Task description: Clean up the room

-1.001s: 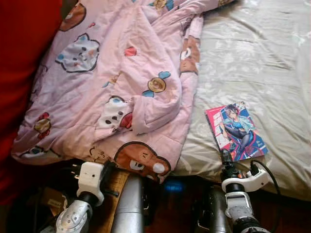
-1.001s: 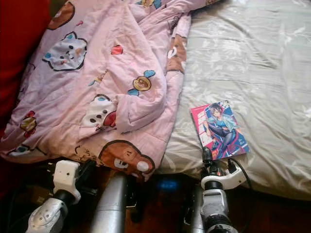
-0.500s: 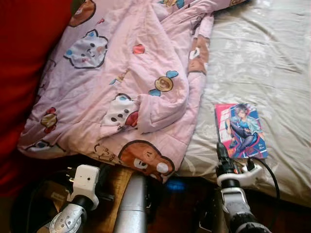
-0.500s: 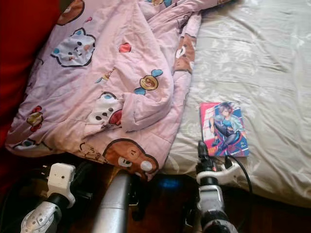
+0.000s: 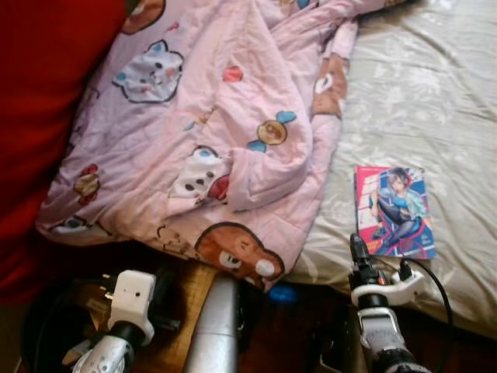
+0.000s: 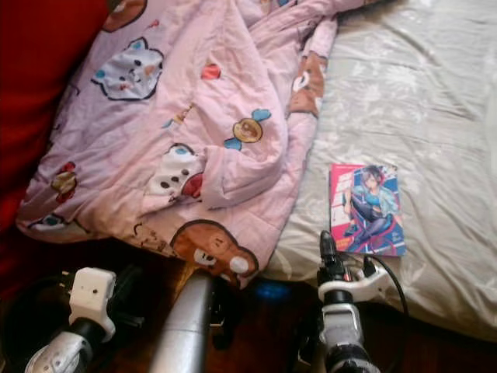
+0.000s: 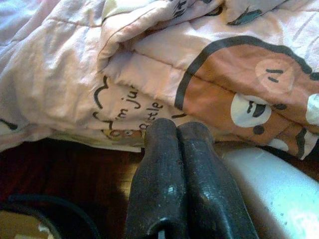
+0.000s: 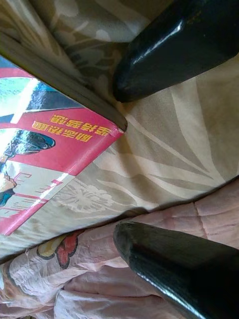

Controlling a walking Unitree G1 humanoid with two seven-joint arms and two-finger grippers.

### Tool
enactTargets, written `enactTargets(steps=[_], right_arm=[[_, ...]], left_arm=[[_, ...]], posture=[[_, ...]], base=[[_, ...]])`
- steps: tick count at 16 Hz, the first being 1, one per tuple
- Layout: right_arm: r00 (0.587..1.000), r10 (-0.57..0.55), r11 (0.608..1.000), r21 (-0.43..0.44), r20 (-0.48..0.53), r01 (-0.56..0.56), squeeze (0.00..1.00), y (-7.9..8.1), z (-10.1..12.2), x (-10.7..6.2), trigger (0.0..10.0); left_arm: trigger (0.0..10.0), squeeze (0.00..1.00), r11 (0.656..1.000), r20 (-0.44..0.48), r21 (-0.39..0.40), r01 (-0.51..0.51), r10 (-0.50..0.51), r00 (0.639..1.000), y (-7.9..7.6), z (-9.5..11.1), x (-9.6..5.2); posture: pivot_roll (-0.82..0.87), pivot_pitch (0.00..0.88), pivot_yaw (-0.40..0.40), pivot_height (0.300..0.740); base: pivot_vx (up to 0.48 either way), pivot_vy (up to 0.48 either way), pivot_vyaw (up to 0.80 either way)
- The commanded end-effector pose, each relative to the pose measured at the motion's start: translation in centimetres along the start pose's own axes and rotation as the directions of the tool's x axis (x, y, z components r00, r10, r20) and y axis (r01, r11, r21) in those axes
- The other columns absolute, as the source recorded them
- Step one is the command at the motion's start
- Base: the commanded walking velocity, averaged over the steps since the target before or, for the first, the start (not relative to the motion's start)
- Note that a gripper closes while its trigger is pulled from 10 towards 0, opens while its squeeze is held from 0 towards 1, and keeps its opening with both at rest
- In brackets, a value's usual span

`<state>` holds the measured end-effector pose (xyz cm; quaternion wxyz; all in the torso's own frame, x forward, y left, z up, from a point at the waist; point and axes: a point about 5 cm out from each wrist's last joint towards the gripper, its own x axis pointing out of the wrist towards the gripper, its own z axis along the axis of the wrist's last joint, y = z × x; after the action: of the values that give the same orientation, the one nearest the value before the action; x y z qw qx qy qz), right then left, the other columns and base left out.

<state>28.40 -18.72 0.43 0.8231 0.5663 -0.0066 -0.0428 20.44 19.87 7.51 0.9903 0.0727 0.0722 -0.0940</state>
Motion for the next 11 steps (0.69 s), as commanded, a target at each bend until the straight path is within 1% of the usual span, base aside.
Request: enactTargets(steps=[1,4,8,11], right_arm=[[0.998,-0.059,0.997,0.046,-0.009,0.059,0.00,-1.3,-0.7,-1.4,10.0],[0.999,-0.044,0.996,0.084,0.026,0.041,0.00,-1.0,-0.1,-0.9,10.0],[0.996,-0.036,0.994,0.102,0.078,0.028,0.00,-0.6,1.2,-0.1,10.0],[0.992,-0.010,0.993,0.121,0.126,-0.006,0.00,0.0,2.3,0.6,10.0]], left_arm=[[10.0,0.00,1.000,-0.057,0.004,0.000,0.000,0.998,0.0,-0.9,-1.1],[10.0,0.00,1.000,-0.057,0.021,-0.013,0.014,0.998,0.4,-0.5,-1.5],[10.0,0.00,0.999,-0.064,0.026,-0.024,0.026,0.998,0.5,-0.2,-2.1],[10.0,0.00,0.999,-0.070,0.031,-0.027,0.029,0.997,0.6,-0.2,-2.5]], posture=[[0.32,0.556,0.174,0.627],[0.35,0.574,0.184,0.627],[0.36,0.580,0.187,0.627],[0.37,0.593,0.190,0.627]], base=[[0.000,0.000,0.00],[0.000,0.000,0.00],[0.000,0.000,0.00],[0.000,0.000,0.00]])
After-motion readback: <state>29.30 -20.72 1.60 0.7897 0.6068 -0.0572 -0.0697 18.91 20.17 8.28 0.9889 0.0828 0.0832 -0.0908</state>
